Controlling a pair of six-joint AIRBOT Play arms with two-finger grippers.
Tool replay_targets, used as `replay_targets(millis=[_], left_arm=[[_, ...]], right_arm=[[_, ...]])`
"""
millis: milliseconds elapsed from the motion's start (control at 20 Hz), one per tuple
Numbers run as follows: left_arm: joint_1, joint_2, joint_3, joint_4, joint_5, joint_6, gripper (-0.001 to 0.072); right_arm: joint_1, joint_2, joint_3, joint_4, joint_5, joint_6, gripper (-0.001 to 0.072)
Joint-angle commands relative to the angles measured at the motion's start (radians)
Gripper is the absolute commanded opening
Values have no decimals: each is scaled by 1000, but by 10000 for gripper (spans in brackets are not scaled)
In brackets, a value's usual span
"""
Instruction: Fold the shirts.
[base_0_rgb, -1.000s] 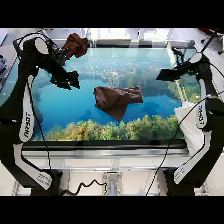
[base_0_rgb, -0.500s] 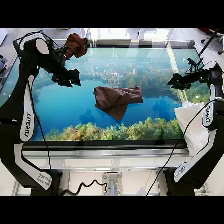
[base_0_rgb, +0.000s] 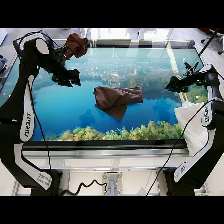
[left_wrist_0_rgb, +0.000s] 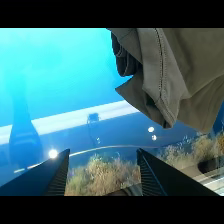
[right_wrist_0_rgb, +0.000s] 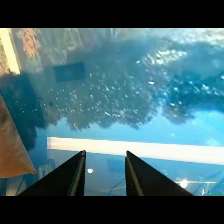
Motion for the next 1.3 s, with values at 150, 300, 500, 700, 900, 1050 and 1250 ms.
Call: replay_targets(millis=[150, 300, 500, 700, 900, 1050, 1250], left_arm=[[0, 0, 0, 0, 8, 0, 499], [0, 0, 0, 0, 8, 0, 499], [0, 0, 0, 1, 5, 0, 498], [0, 0, 0, 1, 5, 5, 498], [0, 0, 0, 1, 6, 11, 499], [0, 0, 0, 1, 7, 12, 499], [0, 0, 0, 1, 8, 12, 499]], right_arm=[[2, -8, -1, 111, -32, -42, 403], [13, -56, -1, 272, -50, -44, 444], [90, -142, -1, 325, -44, -82, 444], [184, -195, -1, 379, -62, -121, 444], [233, -217, -2, 385, -65, -111, 443], [246, -245, -2, 460, -51, -110, 435], [257, -266, -1, 545, -33, -158, 45]])
